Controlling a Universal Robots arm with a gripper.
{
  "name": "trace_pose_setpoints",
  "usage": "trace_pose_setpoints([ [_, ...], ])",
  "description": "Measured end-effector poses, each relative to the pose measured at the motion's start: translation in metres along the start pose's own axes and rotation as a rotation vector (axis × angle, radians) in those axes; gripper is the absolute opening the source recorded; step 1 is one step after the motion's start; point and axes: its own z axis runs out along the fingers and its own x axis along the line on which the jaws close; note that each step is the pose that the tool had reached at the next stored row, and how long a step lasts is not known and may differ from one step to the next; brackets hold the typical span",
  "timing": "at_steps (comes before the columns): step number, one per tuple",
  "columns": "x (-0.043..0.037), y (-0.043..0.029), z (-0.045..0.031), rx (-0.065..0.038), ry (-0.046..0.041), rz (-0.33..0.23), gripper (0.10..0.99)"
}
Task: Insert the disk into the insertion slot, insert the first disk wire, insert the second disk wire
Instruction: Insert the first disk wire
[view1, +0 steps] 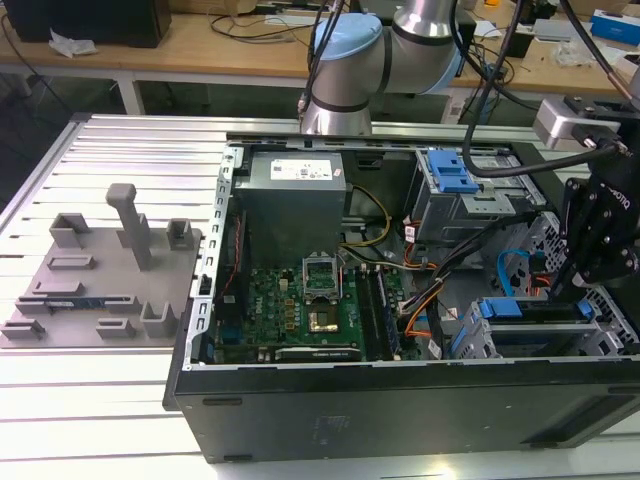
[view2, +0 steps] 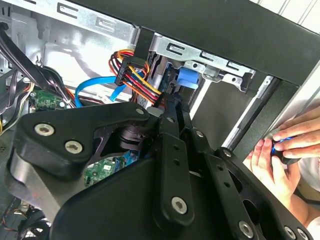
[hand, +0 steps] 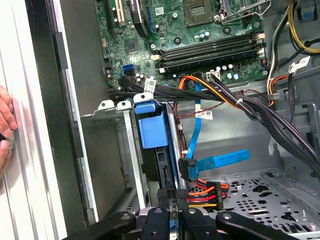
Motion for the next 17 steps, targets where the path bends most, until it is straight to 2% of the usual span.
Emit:
trace_pose_setpoints([
  [9,-0.0003,-0.0015,0.0008,0.000,0.0001,0.000,0.165],
  [17,-0.0009,-0.0015,0.0046,0.000,0.0000,0.000,0.165],
])
